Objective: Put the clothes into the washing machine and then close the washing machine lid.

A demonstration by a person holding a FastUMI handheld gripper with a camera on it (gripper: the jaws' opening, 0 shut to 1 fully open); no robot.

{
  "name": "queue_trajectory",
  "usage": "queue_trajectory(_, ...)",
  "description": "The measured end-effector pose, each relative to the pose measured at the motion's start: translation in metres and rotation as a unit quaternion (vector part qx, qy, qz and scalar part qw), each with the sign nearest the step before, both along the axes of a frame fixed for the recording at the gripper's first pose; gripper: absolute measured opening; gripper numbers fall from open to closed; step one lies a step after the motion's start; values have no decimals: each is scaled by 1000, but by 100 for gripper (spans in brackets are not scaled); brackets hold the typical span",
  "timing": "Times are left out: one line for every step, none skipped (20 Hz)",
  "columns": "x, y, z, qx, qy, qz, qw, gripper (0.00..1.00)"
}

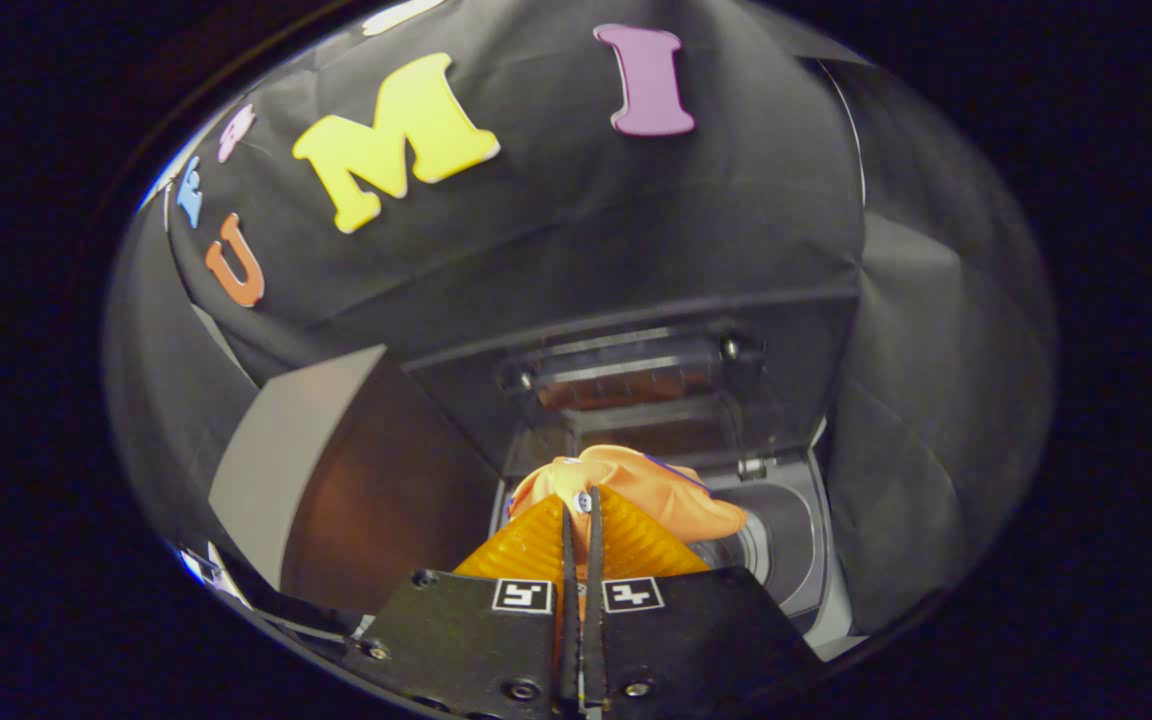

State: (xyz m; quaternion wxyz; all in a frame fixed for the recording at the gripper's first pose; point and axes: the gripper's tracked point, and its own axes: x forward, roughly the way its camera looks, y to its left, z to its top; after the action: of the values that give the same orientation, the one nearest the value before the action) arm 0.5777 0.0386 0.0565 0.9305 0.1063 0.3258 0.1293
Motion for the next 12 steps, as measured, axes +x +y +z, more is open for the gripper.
queue_trajectory(2, -2, -16, -6, 13, -4, 1000, 5)
queue_trajectory(5, -6, -30, -11, 27, -8, 1000, 5)
queue_trajectory(7, -8, -45, -14, 40, -9, 999, 6)
queue_trajectory(8, -10, -60, -19, 52, -9, 998, 5)
queue_trajectory(9, -12, -74, -26, 64, -10, 998, 5)
queue_trajectory(11, -13, -86, -34, 74, -11, 997, 5)
queue_trajectory(11, -13, -100, -41, 85, -13, 995, 5)
queue_trajectory(11, -12, -112, -43, 96, -13, 994, 5)
queue_trajectory(8, -12, -119, -45, 109, -14, 993, 5)
queue_trajectory(6, -13, -128, -48, 121, -15, 991, 5)
queue_trajectory(4, -15, -138, -52, 132, -16, 990, 5)
queue_trajectory(3, -17, -148, -56, 145, -17, 988, 5)
